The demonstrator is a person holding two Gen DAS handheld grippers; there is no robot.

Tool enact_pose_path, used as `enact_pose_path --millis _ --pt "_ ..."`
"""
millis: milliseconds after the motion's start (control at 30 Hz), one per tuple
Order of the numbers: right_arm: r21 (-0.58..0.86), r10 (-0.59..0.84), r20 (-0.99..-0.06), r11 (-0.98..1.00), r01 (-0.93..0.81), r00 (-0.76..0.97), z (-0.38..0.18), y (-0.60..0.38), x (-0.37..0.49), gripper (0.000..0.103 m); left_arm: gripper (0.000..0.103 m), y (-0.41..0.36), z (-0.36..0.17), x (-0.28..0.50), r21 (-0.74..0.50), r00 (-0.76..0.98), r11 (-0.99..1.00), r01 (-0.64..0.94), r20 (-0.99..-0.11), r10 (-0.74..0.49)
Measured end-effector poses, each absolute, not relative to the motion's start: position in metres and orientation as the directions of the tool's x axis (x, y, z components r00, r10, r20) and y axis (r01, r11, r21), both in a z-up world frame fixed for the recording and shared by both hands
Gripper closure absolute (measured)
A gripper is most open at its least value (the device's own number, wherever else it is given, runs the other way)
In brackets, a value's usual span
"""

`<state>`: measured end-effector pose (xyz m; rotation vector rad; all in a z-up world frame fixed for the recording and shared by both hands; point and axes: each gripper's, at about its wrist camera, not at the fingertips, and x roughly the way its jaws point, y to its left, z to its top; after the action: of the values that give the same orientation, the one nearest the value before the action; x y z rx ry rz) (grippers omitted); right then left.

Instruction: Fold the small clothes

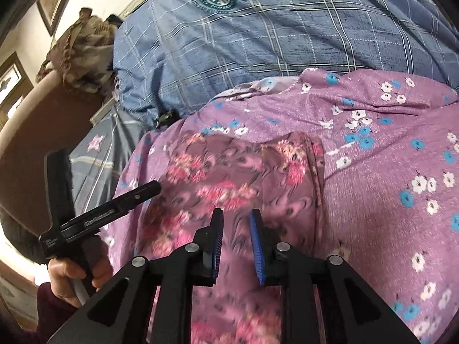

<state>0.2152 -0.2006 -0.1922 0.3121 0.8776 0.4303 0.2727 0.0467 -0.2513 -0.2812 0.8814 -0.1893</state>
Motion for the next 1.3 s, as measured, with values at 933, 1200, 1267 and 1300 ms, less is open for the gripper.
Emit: enact_pose_path --millis 933,1200,1267,1300 --pt "0.158 0.225 -0.702 0.974 -0.160 0.675 -0.146 -0.189 0.083 0.065 0.015 0.016 -0.161 0.086 0.063 0.811 0.997 0.043 -0.585 0.002" --pt "0.090 0.196 -0.625 0.980 -0.180 0.755 -0.103 -0.182 0.034 0.060 0.014 0.013 -0.122 0.042 0.079 0.864 0.996 0.053 -0.504 -0.006" --pt "0.081 0.195 -0.604 0.980 -0.184 0.773 -0.094 -0.181 0.024 0.058 0.013 0.011 -0.117 0.036 0.079 0.870 0.996 0.049 -0.493 -0.004" --pt "0.075 0.194 -0.595 0.980 -0.186 0.780 -0.090 -0.180 0.020 0.058 0.012 0.010 -0.115 0.033 0.080 0.873 0.996 0.046 -0.488 -0.002"
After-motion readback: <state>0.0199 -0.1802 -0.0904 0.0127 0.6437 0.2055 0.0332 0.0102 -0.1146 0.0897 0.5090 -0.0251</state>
